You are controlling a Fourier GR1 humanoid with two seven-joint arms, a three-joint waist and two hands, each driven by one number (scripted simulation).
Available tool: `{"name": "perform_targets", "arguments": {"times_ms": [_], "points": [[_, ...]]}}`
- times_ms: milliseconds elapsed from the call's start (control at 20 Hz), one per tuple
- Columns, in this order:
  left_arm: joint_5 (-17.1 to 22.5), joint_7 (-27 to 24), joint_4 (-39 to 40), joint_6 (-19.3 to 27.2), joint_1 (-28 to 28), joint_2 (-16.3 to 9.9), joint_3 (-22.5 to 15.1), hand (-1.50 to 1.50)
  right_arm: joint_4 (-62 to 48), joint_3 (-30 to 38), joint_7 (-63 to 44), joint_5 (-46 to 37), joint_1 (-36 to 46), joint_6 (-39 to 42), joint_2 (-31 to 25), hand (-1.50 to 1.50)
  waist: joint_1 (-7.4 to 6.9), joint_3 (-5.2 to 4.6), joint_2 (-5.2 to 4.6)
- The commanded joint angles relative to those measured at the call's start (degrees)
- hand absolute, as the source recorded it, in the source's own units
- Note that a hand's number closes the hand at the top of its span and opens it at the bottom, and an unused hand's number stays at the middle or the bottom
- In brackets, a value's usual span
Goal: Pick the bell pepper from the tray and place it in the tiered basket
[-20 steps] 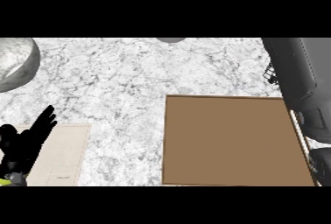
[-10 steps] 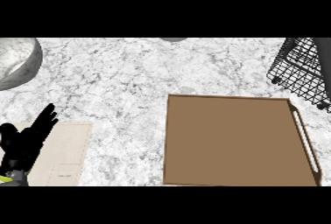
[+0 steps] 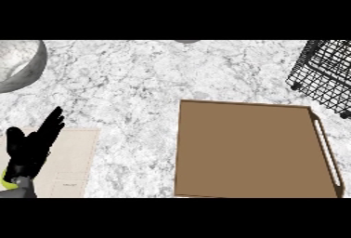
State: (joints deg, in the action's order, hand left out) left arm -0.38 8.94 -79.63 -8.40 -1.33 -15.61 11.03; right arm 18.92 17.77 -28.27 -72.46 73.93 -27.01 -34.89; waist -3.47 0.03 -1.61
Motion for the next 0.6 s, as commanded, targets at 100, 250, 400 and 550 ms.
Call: {"name": "perform_targets", "arguments": {"times_ms": [100, 250, 400, 550], "points": [[-0.8, -1.2, 3.0, 0.6, -0.4, 0.6, 0.1, 0.00, -5.2, -7.7, 2.9, -8.9, 2.0, 8.2, -5.9, 1.50, 0.18, -0.11, -0.02], [-0.6, -0.3, 0.9, 0.5, 0.5, 1.0, -0.5, 0.00, -7.3, -8.9, 5.9, -10.4, 3.3, 11.3, -8.5, 1.50, -0.38, -0.01, 0.06], [-1.4, 0.8, 1.5, 1.8, -1.4, 2.1, -1.2, 0.00, -8.4, -9.4, 6.5, -11.1, 5.5, 12.8, -8.0, 1.50, -0.37, 0.01, -0.01], [-0.2, 0.4, 2.8, 0.2, -2.4, -0.7, 1.1, 0.00, -8.9, -10.1, 10.2, -11.8, 6.2, 14.5, -9.6, 1.50, 0.09, 0.00, 0.10]]}}
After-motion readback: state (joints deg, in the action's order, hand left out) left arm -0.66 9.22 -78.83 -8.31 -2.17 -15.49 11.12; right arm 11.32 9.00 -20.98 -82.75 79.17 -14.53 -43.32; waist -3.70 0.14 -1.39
